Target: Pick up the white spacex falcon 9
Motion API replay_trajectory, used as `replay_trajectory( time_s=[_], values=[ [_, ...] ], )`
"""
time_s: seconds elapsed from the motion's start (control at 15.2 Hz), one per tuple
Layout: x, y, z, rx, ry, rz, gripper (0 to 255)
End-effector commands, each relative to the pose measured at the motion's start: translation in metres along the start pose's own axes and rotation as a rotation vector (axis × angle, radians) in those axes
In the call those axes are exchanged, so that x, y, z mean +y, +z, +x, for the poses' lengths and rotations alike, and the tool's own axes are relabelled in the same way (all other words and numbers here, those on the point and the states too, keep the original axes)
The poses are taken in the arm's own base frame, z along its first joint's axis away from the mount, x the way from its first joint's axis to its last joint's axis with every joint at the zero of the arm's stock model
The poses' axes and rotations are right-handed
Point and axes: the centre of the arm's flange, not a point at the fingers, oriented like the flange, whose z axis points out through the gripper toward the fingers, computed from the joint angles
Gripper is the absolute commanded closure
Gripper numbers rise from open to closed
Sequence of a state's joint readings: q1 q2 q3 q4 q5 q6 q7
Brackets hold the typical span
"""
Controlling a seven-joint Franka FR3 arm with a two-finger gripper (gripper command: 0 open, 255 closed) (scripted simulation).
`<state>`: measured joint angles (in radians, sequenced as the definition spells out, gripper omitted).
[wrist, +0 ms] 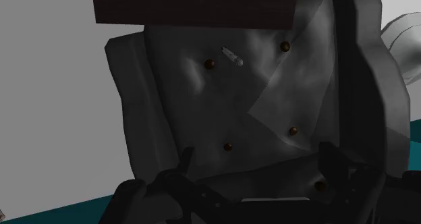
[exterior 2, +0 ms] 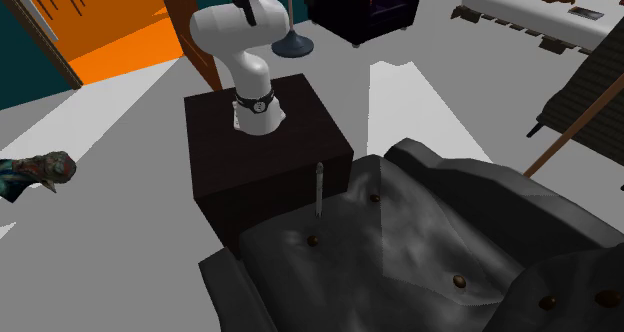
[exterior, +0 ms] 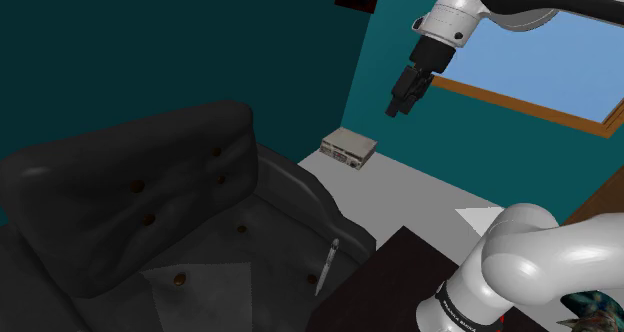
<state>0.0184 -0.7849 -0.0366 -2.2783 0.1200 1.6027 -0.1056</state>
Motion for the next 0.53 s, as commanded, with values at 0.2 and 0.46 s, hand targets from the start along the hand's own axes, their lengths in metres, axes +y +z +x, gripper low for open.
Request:
replay_trajectory(
  time_s=[0.2, 0.46],
  values=[
    [-0.006, 0.039, 0.003, -0.026, 0.004, -0.010, 0],
    [-0.013, 0.092, 0.007, -0.061, 0.009, -0.024, 0]
  ],
)
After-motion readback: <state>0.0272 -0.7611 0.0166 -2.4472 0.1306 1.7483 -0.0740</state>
